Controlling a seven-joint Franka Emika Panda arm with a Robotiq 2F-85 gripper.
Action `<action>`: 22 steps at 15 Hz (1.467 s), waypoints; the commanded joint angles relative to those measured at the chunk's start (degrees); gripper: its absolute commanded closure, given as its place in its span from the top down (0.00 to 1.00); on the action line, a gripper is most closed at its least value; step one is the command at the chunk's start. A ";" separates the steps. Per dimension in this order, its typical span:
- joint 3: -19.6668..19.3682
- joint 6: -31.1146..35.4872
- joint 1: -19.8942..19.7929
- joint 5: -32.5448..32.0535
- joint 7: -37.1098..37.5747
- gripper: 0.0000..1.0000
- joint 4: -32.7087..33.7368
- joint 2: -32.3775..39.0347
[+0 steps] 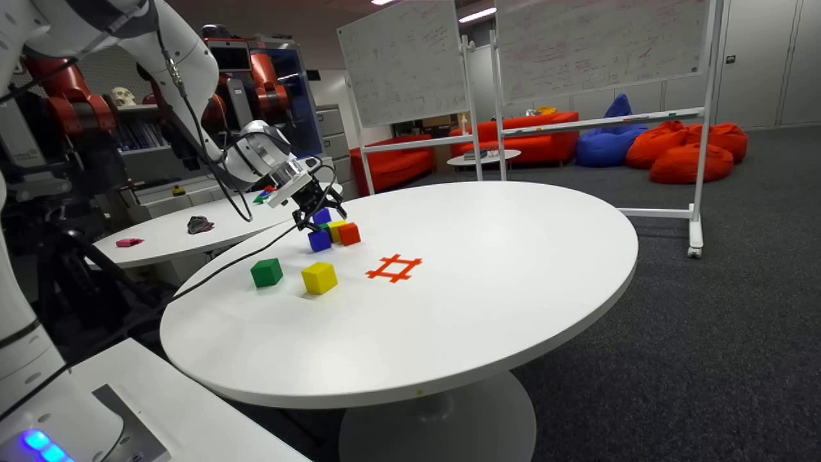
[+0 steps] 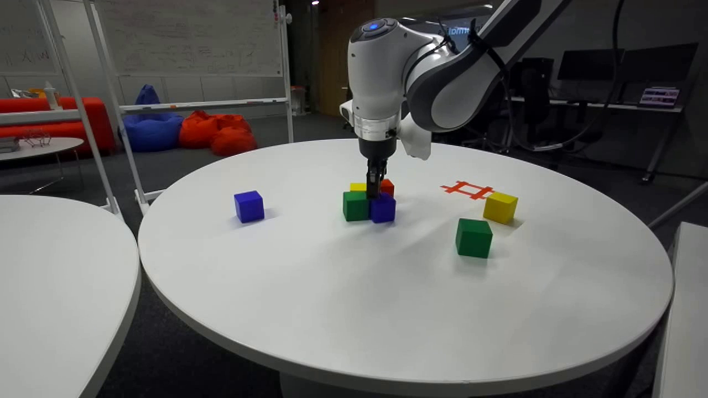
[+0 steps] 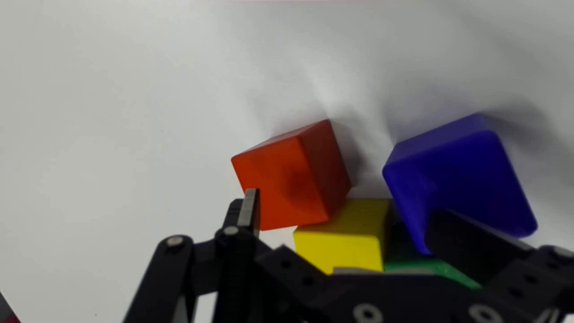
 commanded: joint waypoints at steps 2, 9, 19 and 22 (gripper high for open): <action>0.10 -0.14 -0.05 0.03 -0.05 1.00 0.11 0.02; -0.02 1.08 0.15 -0.40 0.88 1.00 -0.81 -0.73; -0.56 4.77 4.45 -11.89 12.99 1.00 -9.08 -9.59; 0.42 4.17 4.39 -14.95 15.52 1.00 -10.64 -11.16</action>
